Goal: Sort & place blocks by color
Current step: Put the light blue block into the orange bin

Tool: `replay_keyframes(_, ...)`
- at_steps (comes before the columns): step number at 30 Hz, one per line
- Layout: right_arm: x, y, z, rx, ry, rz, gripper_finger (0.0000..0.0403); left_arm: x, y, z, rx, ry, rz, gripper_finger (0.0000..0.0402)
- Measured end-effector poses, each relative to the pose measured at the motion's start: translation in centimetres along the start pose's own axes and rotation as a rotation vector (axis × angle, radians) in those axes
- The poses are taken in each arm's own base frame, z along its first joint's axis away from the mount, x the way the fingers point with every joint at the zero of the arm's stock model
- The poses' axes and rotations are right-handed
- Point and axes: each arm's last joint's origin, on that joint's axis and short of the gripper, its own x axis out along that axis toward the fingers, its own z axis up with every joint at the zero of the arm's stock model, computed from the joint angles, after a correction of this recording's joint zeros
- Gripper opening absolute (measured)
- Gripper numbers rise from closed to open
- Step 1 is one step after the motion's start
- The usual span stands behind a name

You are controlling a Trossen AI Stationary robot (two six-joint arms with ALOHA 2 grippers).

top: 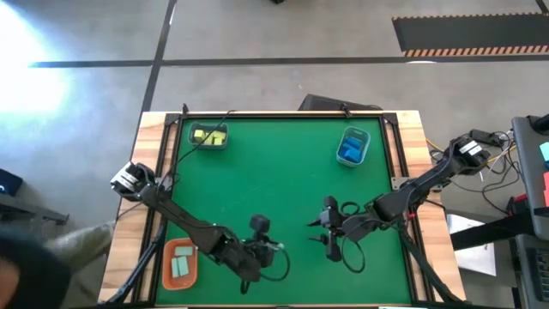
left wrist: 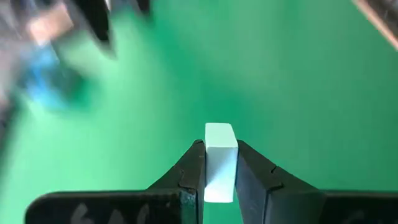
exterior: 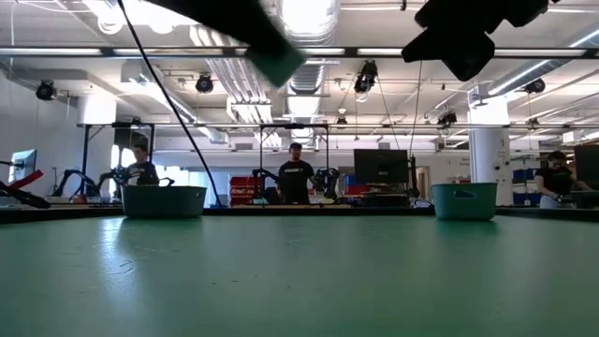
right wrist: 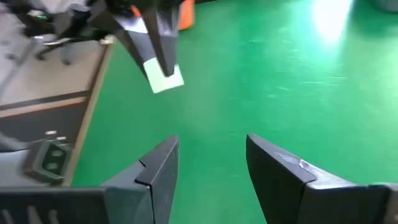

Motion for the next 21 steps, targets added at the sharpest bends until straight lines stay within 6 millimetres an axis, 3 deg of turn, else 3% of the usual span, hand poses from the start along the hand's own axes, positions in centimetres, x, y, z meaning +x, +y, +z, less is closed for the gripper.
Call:
replay_keyframes(5,-0.2,-0.3,-0.1,-0.012,-0.007,-0.067,0.0171,-1.2,0.6,-2.3,-0.339,0.352,-0.11,0.0039)
replay_keyframes(8,-0.1,-0.3,0.0,-0.022,-0.008,-0.067,0.0171,-2.2,0.6,-4.4,-0.557,0.678,-0.153,0.0039)
replay_keyframes(11,0.0,-0.3,-0.1,-0.025,-0.003,-0.07,0.0171,-3.2,0.3,-5.4,-0.709,0.897,-0.166,0.0039)
replay_keyframes(21,0.0,-0.3,-0.1,-0.034,-0.003,-0.07,0.0171,-6.2,-1.6,-4.9,-0.825,1.127,-0.271,0.0039)
